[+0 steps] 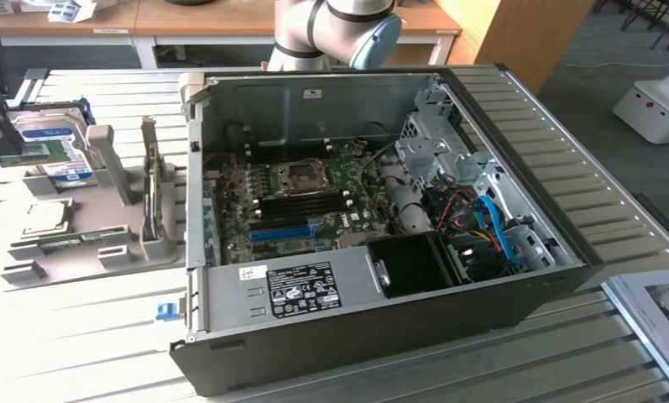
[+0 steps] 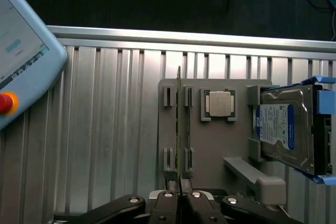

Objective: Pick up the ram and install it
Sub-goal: 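Pick up the ram and move it above insertion slot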

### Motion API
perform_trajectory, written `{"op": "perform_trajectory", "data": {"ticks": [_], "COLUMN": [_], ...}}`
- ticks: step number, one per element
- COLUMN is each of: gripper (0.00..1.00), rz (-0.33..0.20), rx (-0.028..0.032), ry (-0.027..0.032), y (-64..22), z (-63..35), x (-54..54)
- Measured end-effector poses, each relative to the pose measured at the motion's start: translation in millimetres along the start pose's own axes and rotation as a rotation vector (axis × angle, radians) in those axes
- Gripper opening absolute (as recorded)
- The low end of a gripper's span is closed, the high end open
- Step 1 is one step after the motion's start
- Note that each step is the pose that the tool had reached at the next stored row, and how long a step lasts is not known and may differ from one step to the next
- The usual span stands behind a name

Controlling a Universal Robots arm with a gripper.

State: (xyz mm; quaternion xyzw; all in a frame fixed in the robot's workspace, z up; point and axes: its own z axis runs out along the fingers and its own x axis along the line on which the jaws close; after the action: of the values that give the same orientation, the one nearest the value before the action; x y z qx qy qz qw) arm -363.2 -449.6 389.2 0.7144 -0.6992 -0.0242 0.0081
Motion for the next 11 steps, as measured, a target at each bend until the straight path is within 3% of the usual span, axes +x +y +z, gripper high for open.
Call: {"op": "perform_trajectory", "data": {"ticks": [11], "gripper": [0.12], "rz": [0.000], "rx": [-0.0015], "ry": [0.0000], "y": [-10.8], "z": [-0.5], "x": [0.3]}}
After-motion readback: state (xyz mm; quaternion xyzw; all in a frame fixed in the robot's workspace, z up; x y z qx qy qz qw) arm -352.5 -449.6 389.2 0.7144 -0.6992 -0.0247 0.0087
